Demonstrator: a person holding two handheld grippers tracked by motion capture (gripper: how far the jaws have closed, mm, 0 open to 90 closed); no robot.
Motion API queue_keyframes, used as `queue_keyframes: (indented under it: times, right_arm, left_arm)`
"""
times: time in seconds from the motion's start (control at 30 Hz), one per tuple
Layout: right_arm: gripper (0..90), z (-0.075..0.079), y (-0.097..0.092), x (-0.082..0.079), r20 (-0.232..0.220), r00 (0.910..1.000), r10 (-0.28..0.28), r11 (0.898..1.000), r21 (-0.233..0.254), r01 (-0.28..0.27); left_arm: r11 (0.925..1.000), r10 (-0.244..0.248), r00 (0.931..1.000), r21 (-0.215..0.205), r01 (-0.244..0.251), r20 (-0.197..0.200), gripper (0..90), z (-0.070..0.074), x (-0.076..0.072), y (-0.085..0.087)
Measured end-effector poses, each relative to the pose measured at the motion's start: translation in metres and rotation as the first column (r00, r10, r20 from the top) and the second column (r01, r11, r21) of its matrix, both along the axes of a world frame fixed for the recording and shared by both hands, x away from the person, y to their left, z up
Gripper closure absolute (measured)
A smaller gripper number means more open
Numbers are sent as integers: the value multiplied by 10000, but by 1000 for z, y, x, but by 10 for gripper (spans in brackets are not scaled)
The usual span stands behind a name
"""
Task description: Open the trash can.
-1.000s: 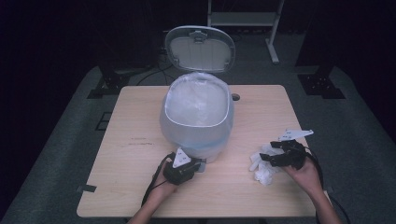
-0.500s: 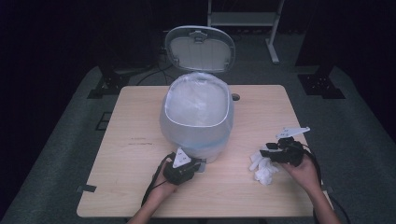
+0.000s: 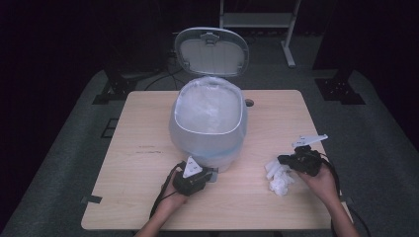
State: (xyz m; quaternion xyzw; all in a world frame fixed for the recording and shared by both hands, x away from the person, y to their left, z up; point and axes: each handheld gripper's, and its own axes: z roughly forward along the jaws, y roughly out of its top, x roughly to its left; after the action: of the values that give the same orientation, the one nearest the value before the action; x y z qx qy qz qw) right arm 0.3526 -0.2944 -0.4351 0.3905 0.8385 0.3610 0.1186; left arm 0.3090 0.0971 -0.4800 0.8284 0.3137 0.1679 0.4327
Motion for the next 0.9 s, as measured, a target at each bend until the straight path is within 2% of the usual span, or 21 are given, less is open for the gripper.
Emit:
queue_keyframes:
  times: [0.43,0.9]
  right_arm:
    - [863,20,-4,-5,219,9997,112,9973,729,-128]
    - [863,44,-8,-10,351,9991,253,9879,1523,-304]
  left_arm:
    - [10000,-5,10000,2,5,0,727,0,0,0]
    - [9999,55,10000,-115,-55,-16,727,0,0,-1]
